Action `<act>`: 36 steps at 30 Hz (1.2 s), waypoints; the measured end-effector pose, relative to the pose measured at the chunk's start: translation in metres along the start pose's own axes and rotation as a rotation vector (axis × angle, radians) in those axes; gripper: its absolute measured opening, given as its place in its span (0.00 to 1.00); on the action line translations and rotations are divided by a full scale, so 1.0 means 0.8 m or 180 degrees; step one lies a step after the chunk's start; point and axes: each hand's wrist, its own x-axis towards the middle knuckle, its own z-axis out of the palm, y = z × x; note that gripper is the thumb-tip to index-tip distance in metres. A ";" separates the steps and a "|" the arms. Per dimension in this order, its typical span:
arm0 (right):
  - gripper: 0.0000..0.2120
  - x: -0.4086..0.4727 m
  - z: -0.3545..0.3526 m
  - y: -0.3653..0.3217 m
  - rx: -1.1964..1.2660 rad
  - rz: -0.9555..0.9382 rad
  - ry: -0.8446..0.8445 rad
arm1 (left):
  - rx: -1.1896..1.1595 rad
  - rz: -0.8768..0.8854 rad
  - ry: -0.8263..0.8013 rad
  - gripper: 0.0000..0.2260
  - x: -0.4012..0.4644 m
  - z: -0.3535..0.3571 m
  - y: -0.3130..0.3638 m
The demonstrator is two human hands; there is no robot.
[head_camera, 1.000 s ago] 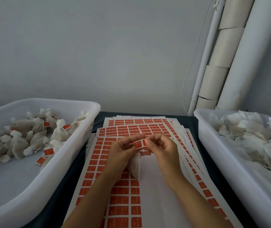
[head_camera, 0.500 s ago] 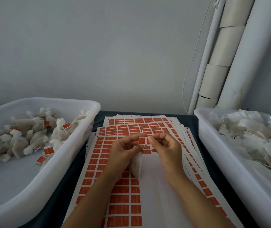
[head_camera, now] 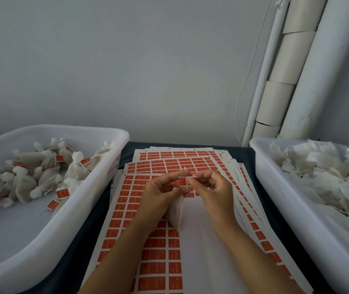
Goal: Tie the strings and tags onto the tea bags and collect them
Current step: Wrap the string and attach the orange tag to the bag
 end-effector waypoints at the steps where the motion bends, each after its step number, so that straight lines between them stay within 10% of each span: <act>1: 0.04 0.000 0.000 0.000 0.0011 -0.0005 -0.0007 | 0.0005 0.0007 -0.0007 0.14 0.000 0.000 0.000; 36: 0.05 -0.009 0.011 -0.002 0.0565 0.0429 0.0305 | -0.0008 0.0201 -0.0123 0.13 0.001 0.003 -0.003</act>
